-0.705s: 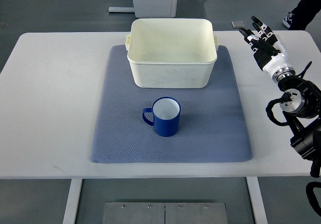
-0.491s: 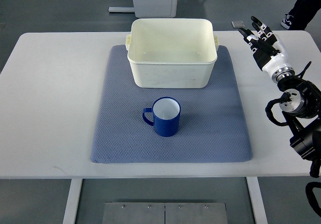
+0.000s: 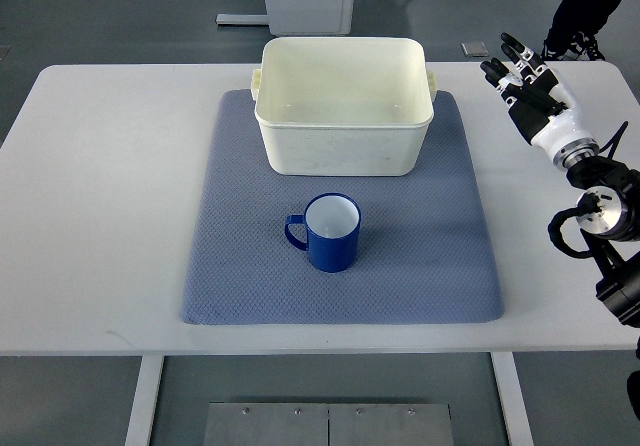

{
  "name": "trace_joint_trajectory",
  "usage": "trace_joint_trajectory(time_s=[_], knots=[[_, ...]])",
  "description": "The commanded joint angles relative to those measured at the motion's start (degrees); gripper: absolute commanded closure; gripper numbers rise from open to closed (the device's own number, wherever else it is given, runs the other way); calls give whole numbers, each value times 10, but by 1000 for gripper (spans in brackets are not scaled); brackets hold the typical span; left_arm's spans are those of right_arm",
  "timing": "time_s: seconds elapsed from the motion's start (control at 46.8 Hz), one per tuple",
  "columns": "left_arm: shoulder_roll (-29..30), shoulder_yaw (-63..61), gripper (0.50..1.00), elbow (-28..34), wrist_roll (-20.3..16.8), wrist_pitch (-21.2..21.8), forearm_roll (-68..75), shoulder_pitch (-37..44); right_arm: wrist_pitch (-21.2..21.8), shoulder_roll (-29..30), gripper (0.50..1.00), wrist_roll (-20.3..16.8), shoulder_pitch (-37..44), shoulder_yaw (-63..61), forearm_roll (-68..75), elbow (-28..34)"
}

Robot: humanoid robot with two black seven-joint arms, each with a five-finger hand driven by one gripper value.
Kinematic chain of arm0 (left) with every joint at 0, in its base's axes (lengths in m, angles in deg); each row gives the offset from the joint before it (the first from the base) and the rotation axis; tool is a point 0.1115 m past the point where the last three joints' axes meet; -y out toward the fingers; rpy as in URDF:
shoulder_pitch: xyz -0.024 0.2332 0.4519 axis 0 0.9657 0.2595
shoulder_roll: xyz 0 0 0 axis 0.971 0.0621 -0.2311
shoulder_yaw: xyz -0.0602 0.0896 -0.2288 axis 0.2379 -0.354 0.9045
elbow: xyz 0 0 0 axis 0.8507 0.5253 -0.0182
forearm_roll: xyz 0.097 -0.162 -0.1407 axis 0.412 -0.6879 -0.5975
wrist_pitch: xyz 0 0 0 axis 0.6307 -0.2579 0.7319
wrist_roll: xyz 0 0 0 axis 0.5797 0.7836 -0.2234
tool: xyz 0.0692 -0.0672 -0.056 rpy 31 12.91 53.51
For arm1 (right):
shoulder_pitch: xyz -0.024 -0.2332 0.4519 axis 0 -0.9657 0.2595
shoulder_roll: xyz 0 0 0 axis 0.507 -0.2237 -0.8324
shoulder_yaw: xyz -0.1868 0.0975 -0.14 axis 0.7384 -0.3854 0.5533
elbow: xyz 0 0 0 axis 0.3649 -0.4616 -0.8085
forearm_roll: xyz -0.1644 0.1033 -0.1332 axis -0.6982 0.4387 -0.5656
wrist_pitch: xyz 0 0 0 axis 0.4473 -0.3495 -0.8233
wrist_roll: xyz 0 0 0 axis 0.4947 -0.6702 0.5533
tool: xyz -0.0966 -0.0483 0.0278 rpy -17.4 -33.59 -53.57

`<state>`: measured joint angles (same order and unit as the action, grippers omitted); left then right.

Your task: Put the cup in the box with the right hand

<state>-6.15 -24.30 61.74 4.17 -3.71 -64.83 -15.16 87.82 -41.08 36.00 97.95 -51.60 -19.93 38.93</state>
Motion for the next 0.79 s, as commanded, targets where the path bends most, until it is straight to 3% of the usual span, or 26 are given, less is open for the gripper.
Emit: trace_joint_trajectory(time_s=[0.0, 0.32, 0.769], knots=[[0, 0, 500, 0, 0, 0, 0, -1, 29, -9, 500, 0, -11, 0, 0, 9], [0, 0, 500, 0, 0, 0, 0, 0, 114, -41, 500, -1, -43, 0, 0, 45], [0, 0, 500, 0, 0, 0, 0, -1, 189, -84, 500, -3, -108, 1, -1, 169]])
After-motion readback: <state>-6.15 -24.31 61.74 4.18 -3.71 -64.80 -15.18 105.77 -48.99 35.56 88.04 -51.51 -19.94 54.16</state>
